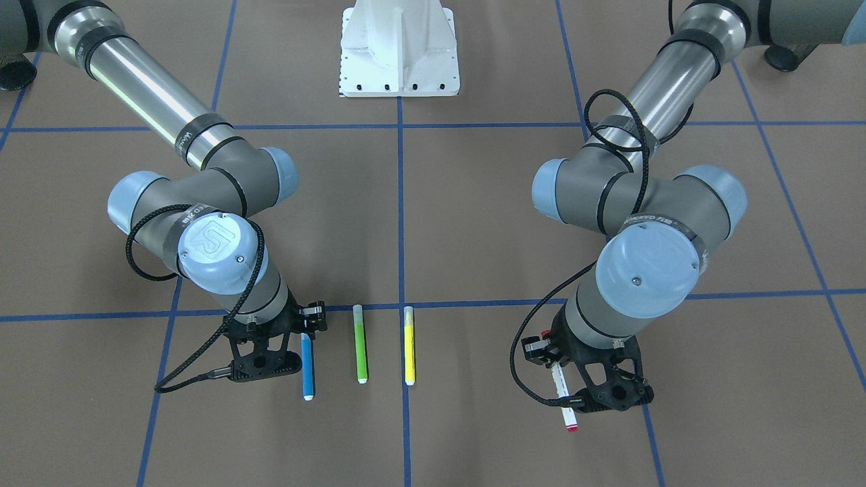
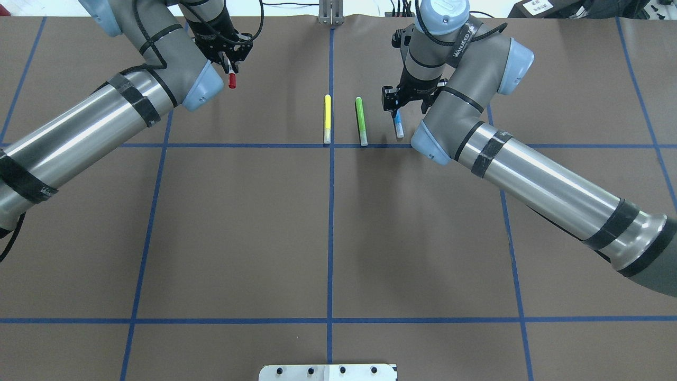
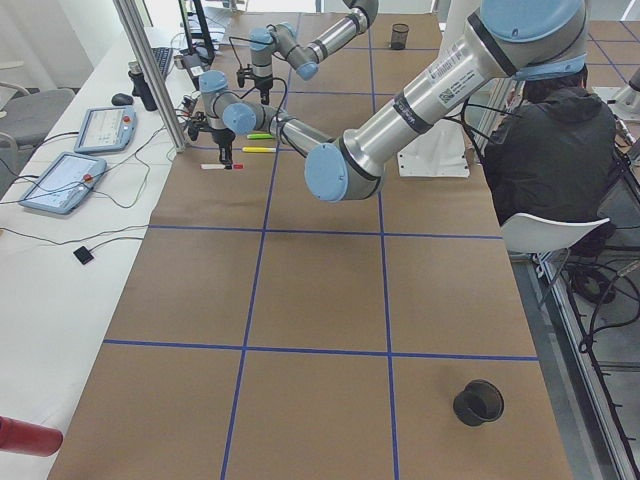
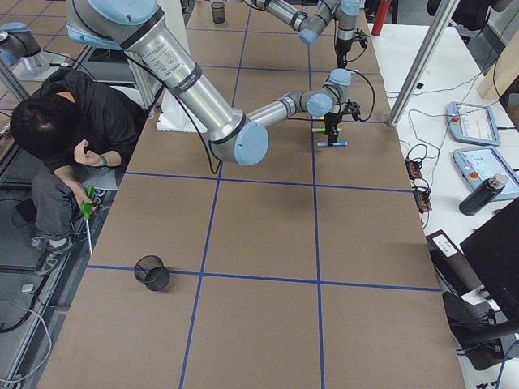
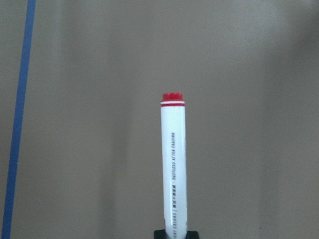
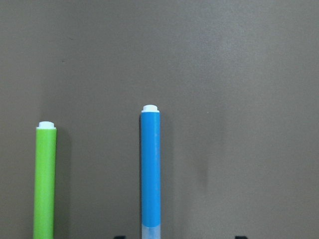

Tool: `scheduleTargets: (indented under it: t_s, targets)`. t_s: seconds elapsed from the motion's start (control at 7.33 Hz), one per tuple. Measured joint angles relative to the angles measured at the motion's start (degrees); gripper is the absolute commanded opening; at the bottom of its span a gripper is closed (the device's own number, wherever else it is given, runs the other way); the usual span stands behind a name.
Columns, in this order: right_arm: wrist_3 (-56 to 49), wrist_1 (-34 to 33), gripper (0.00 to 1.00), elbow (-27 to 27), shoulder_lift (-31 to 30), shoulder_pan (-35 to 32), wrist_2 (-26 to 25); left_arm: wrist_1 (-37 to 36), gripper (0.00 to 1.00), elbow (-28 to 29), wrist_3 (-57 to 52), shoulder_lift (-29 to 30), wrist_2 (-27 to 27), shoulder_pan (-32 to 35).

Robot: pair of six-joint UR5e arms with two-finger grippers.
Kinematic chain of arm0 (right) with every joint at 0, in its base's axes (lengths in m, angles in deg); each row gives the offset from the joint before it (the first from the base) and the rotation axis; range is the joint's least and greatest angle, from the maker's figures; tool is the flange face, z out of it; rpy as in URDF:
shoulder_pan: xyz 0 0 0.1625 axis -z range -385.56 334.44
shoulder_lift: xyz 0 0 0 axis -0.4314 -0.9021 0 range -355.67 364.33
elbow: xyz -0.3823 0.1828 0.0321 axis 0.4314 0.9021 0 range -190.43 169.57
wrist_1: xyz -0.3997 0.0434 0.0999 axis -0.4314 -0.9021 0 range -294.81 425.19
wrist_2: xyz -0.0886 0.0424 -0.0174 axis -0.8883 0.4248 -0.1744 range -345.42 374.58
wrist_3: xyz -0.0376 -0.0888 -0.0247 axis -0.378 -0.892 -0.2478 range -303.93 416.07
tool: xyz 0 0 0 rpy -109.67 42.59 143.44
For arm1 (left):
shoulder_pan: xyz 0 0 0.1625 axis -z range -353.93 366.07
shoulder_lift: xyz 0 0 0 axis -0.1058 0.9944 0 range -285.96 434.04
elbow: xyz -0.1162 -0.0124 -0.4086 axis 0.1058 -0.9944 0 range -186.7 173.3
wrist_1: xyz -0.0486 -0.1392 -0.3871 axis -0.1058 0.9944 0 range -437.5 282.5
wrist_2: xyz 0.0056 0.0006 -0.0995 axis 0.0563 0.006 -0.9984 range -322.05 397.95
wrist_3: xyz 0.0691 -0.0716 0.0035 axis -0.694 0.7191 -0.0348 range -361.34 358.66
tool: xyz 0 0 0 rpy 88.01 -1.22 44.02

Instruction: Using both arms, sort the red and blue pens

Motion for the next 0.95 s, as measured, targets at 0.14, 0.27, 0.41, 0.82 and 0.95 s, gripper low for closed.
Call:
scheduleTargets:
  t_s: [0.14,0.27,0.41,0.82,0.95]
  targets:
    - [-1.7,0.0,0.74,0.9,0.3,0.1,0.2,0.0,0.0,0.0,0.0,0.0,0.0,0.1]
    - [-2.8,0.1,0.72,1.6,0.4,0.3,0.3,0.1,0.0,0.0,0.0,0.0,0.0,0.1]
    - [-3.4,0.2,0.69,2.1,0.6,0.6,0.5,0.1,0.0,0.0,0.0,0.0,0.0,0.2]
    - [-4.3,1.3,0.54,3.4,0.7,1.5,0.8,0.1,0.0,-0.1,0.0,0.0,0.0,0.2]
    - [-4.3,1.7,0.53,3.7,0.8,1.7,0.8,0.0,0.0,-0.1,0.0,0.0,0.0,0.2]
